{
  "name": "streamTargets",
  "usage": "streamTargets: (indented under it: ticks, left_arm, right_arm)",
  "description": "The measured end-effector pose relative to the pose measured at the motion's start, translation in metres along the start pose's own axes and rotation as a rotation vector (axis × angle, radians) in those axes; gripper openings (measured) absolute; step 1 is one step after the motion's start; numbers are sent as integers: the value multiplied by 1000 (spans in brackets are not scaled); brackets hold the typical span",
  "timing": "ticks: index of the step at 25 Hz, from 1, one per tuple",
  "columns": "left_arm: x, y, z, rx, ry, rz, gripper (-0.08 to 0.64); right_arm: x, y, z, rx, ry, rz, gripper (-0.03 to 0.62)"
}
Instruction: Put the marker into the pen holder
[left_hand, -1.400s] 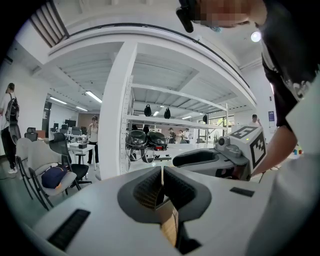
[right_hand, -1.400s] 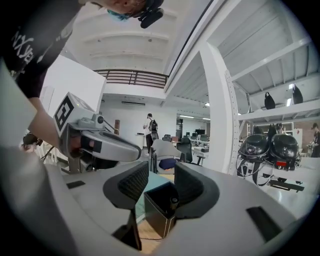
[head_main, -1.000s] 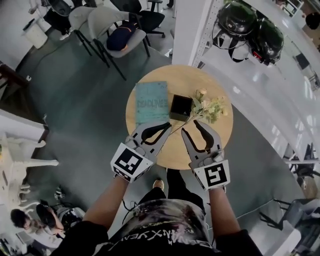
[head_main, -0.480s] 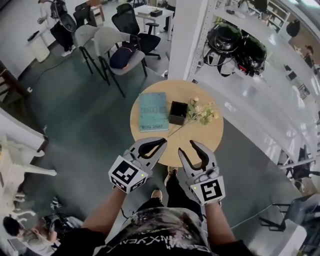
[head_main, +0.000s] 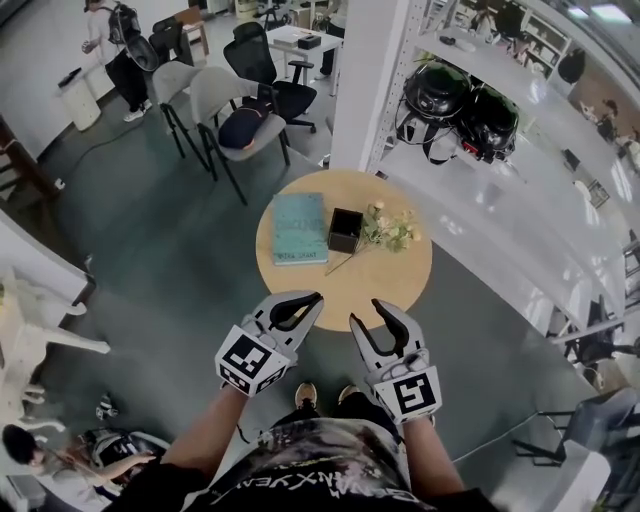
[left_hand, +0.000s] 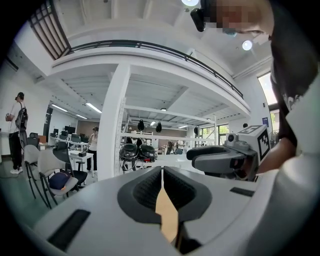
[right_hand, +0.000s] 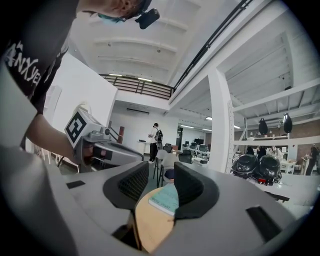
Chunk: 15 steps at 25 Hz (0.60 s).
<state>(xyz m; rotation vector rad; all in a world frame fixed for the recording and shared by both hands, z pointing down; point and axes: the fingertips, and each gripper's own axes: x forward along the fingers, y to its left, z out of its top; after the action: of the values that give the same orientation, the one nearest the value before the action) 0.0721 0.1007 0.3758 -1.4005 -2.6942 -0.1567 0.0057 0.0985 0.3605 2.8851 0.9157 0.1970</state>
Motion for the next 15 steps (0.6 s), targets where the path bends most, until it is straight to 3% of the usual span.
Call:
streamTargets:
  ticks: [8, 12, 15]
  left_arm:
    - [12, -23, 14, -4, 6, 34, 31]
    - [19, -28, 19, -1, -5, 73, 31]
    - [26, -33, 18, -3, 6, 80, 31]
  right_arm:
    - [-25, -13, -4, 9, 6, 49, 151]
    - [-33, -27, -2, 2, -12, 38, 35]
    - [-36, -36, -4, -1, -24, 41, 2]
